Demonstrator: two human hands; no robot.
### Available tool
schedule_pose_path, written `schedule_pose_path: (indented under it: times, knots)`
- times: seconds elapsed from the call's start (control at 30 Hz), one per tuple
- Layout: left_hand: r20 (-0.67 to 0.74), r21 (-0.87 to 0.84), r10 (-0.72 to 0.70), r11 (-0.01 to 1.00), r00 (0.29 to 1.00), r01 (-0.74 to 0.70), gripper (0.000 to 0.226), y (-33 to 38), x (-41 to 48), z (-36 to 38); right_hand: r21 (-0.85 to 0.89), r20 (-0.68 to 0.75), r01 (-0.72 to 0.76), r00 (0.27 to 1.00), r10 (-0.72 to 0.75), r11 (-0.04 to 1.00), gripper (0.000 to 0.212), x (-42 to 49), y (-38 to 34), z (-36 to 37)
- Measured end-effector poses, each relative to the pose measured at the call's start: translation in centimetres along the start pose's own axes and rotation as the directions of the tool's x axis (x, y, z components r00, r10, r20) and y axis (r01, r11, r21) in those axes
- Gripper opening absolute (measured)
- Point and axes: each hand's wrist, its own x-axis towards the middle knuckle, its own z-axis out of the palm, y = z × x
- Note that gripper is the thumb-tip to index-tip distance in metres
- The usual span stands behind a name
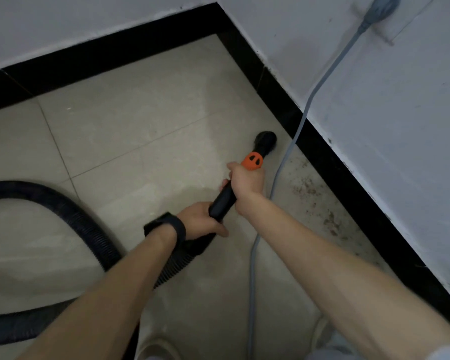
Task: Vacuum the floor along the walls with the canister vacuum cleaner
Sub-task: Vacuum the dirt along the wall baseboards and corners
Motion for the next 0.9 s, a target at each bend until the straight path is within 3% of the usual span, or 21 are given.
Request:
schedule_pose_path:
  times: [0.03, 0.1, 0.27, 0.33, 0.47, 0.57, 0.73, 0.9]
  knots:
    - [0.136, -0.071, -0.003, 0.997, 0.991, 0.013, 0.030, 0.8, -0.9, -0.7, -0.016, 0.076, -0.018, 0.997, 0.019, 1.000, 0.018, -0.4, -1.2, -0.1]
    - [0.303, -0.145, -0.004, 0.988, 0.953, 0.050, 0.045, 2.7, -2.5, -1.7, -0.069, 0.244, -0.050, 0.968, 0.065, 0.996, 0.013, -1.8, -3.8, -0.5]
    - [0.398, -0.009, -0.021, 1.000, 0.917, 0.027, 0.051, 7.2, -4.1, -2.9, -0.318, 0.456, 0.152, 0.890, 0.010, 0.936, 0.021, -5.6, -9.4, -3.7]
    - [0.333, 0.076, -0.036, 0.997, 0.942, 0.012, 0.043, 8.5, -3.3, -2.8, -0.359, 0.492, 0.241, 0.870, -0.037, 0.902, 0.024, -6.5, -11.3, -5.9]
    - [-0.035, 0.391, 0.054, 0.920, 0.998, -0.036, 0.037, 10.0, -0.5, -1.6, -0.334, 0.438, 0.368, 0.876, -0.202, 0.868, 0.026, -7.8, -12.8, -11.9]
    - [-0.085, 0.469, 0.078, 0.883, 0.993, -0.029, 0.034, 10.1, 1.1, -0.5, -0.352, 0.332, 0.445, 0.882, -0.335, 0.823, 0.027, -8.8, -11.6, -16.9]
    - [-0.125, 0.497, 0.095, 0.868, 0.988, -0.021, 0.044, 10.0, 3.9, 2.8, -0.471, 0.189, 0.390, 0.921, -0.342, 0.791, 0.027, -9.7, -6.0, -23.7]
    - [-0.337, 0.515, 0.163, 0.856, 0.927, 0.037, 0.055, 8.1, 7.3, 8.4, -0.525, 0.120, 0.308, 0.950, -0.289, 0.794, 0.019, -8.6, -1.0, -25.8]
